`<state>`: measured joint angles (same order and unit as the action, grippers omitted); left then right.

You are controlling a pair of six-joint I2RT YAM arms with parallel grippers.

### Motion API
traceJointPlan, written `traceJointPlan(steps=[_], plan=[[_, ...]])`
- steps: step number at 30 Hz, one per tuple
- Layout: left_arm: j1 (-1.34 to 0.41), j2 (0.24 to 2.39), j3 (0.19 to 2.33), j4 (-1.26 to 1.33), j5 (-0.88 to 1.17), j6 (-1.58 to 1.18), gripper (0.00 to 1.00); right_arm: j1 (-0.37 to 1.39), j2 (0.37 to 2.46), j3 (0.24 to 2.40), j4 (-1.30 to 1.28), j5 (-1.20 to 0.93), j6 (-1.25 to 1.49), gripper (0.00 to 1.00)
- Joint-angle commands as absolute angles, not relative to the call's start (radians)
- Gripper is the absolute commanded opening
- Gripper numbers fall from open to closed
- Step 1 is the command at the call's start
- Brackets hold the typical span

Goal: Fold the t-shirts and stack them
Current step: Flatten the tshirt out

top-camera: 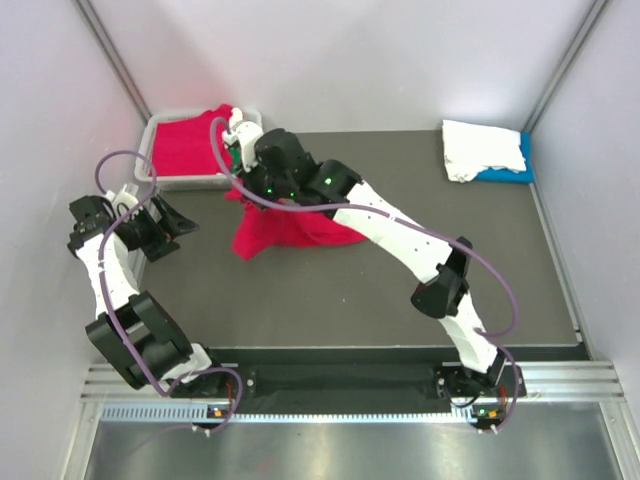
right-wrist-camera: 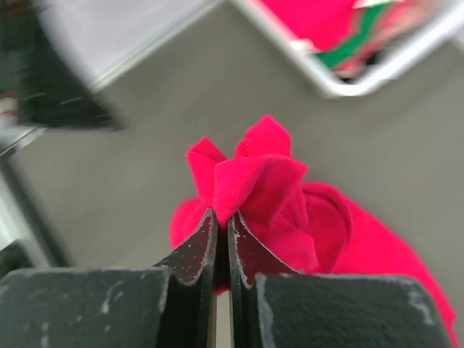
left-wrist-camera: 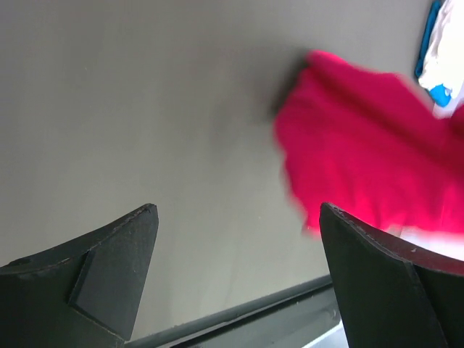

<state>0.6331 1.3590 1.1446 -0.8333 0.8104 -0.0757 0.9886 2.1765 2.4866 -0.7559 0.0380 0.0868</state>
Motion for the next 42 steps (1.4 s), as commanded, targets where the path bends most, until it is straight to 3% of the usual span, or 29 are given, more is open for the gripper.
traceJointPlan(steps=[1,10,12,17,23,26,37,42], plan=[[0.635,1.365,1.129,-0.856,0.862,-0.018,0.97,1.015,2.016,2.531,-0.580,-0.061,0.101,0.00],[0.606,1.361,1.117,-0.805,0.879,-0.097,0.97,1.017,1.830,2.523,-0.616,-0.114,0.009,0.00],[0.595,1.359,1.130,-0.805,0.874,-0.104,0.97,1.019,1.769,2.433,-0.670,-0.046,0.012,0.00],[0.591,1.373,1.184,-0.830,0.882,-0.087,0.97,1.002,1.496,1.894,-0.666,0.300,0.055,0.00],[0.589,1.407,1.236,-0.847,0.899,-0.077,0.97,0.919,1.275,1.395,-0.670,0.460,0.208,0.00],[0.581,1.416,1.238,-0.844,0.899,-0.080,0.97,0.887,1.180,1.254,-0.663,0.494,0.279,0.00],[0.528,1.446,1.295,-0.827,0.871,-0.118,0.97,0.881,1.036,1.083,-0.756,0.617,0.528,0.00],[0.502,1.500,1.408,-0.822,0.867,-0.153,0.98,0.848,1.038,1.049,-0.640,0.661,0.444,0.00]])
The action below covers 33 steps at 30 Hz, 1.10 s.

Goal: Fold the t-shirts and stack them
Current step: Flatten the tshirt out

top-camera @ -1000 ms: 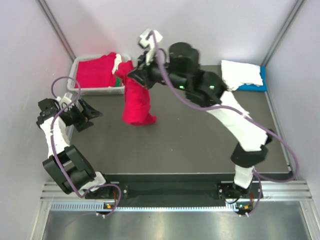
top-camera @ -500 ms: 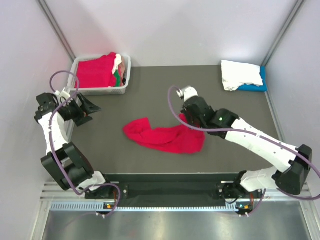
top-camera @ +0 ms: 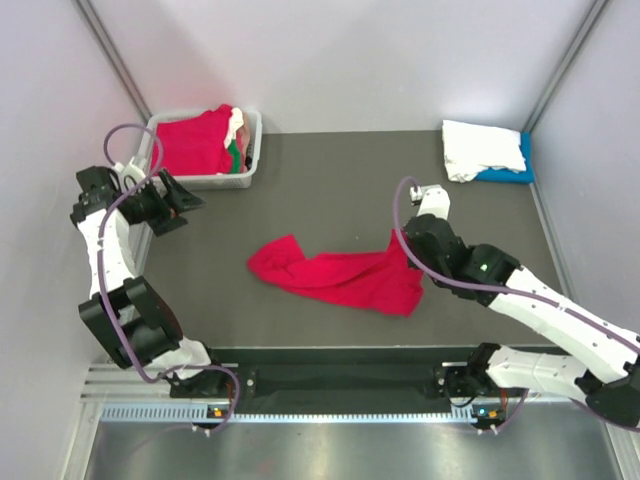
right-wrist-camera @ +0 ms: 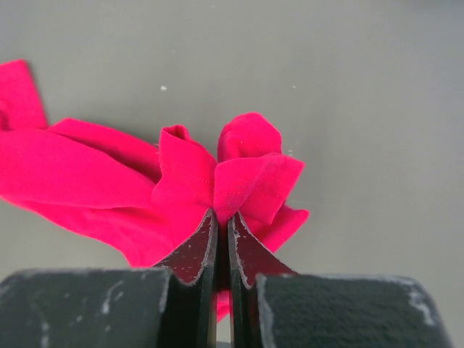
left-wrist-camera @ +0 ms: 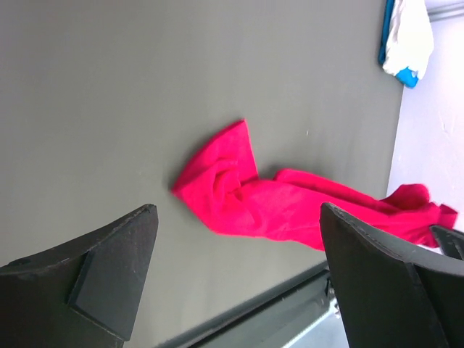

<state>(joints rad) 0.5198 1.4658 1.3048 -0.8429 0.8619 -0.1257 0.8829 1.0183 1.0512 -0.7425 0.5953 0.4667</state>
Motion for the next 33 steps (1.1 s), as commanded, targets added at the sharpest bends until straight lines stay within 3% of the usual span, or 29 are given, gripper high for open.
traceJointPlan(steps=[1,6,15,16,17,18,20,22,33], plan=[[0.494,1.509,1.423,-0.839,0.870,-0.153,0.98,0.841,1.061,1.058,-0.608,0.655,0.421,0.00],[0.420,1.508,1.433,-0.887,0.859,-0.118,0.98,0.835,1.128,1.123,-0.604,0.621,0.397,0.00],[0.318,1.442,1.419,-0.995,0.831,0.037,0.98,1.026,0.835,0.902,-0.753,0.552,0.742,0.00],[0.311,1.440,1.437,-1.009,0.830,0.055,0.98,1.047,0.798,0.884,-0.765,0.558,0.768,0.08],[0.310,1.439,1.448,-1.017,0.827,0.063,0.98,1.086,0.786,0.876,-0.799,0.567,0.825,0.24],[0.311,1.436,1.456,-1.031,0.827,0.064,0.98,1.103,0.778,0.876,-0.814,0.581,0.848,0.66],[0.310,1.430,1.474,-1.038,0.825,0.069,0.98,1.140,0.775,0.879,-0.827,0.621,0.880,0.75],[0.310,1.424,1.486,-1.039,0.828,0.064,0.98,1.183,0.801,0.887,-0.838,0.662,0.894,0.99],[0.281,1.474,1.462,-0.994,0.811,0.040,0.98,1.157,1.043,0.954,-0.634,0.798,0.695,1.00]])
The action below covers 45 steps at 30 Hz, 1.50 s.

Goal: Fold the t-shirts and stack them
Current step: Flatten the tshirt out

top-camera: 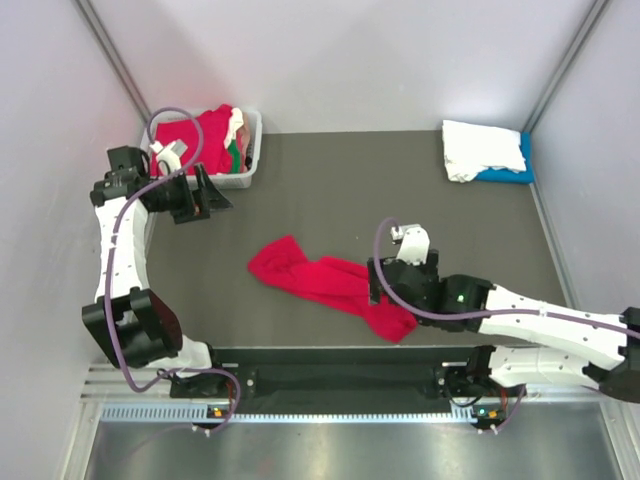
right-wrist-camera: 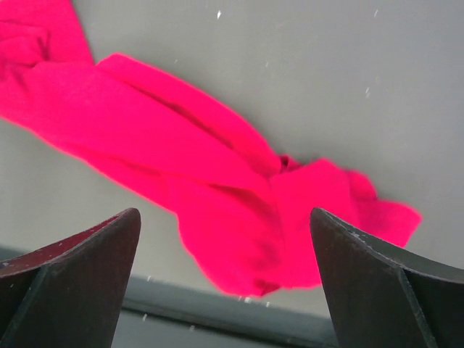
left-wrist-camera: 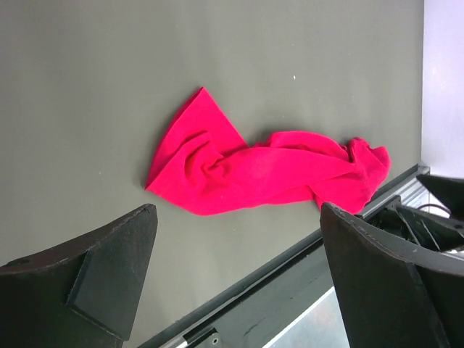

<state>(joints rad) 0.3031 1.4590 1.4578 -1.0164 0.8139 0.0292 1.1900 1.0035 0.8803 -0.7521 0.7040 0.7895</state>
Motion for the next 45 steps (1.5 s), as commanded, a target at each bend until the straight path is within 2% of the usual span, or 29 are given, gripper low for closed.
traceJointPlan(steps=[1,6,11,16,24,28,35,39,45], plan=[[0.267,1.479,1.451,-0.991,0.807,0.046,0.98,1.143,1.057,0.954,-0.609,0.793,0.658,1.00],[0.186,1.494,1.384,-0.992,0.723,0.100,0.98,1.045,1.051,0.950,-0.526,0.750,0.598,1.00],[0.158,1.427,1.307,-0.980,0.741,0.130,0.98,0.993,1.087,0.943,-0.525,0.677,0.575,1.00],[0.138,1.385,1.195,-0.962,0.712,0.152,0.98,0.974,1.187,0.881,-0.470,0.563,0.621,1.00],[0.104,1.318,1.032,-0.899,0.554,0.212,0.99,0.974,1.178,0.807,-0.431,0.523,0.649,0.98],[0.097,1.393,1.074,-0.956,0.535,0.226,0.98,0.974,1.192,0.801,-0.439,0.519,0.663,0.98],[0.061,1.578,1.241,-1.012,0.388,0.229,0.98,0.973,1.222,0.839,-0.431,0.522,0.640,0.98],[-0.087,1.658,1.272,-0.996,0.237,0.204,0.98,0.968,1.247,0.876,-0.426,0.522,0.621,0.99],[-0.285,1.651,1.259,-0.969,0.178,0.157,0.98,0.956,1.232,0.884,-0.419,0.519,0.611,0.99]])
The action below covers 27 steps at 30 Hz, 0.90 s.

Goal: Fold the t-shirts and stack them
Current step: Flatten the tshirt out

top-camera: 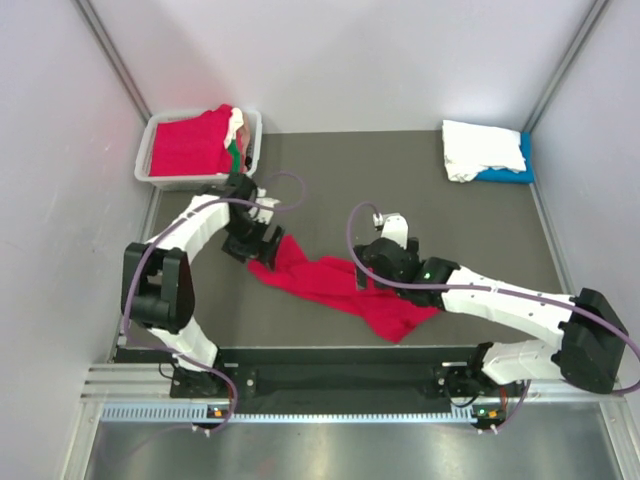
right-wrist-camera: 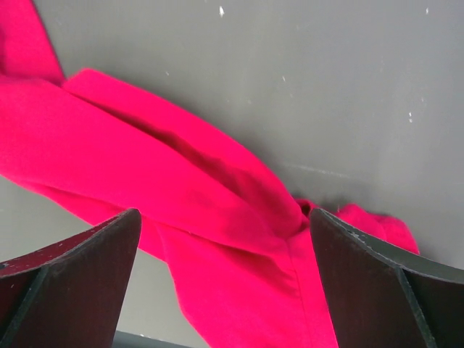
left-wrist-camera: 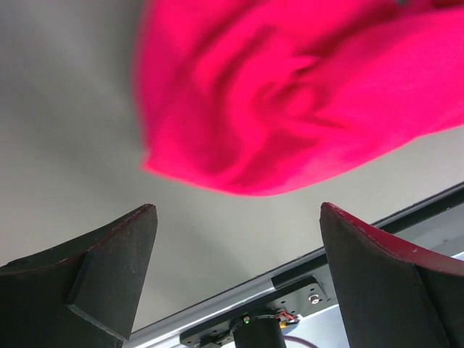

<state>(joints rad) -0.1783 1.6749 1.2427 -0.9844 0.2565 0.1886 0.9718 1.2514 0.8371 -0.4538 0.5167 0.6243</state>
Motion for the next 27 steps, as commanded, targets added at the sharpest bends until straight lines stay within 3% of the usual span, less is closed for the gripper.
traceJointPlan(steps=[1,14,27], plan=[[-0.299,1.654,1.259,-0.969,0.169,0.149,0.98,0.953,1.227,0.879,-0.416,0.515,0.607,0.99],[-0.287,1.779,1.336,-0.985,0.207,0.161,0.98,0.913,1.126,0.833,-0.420,0.495,0.600,1.00],[-0.276,1.989,1.614,-1.045,0.198,0.186,0.98,0.897,1.103,0.819,-0.420,0.477,0.611,1.00]])
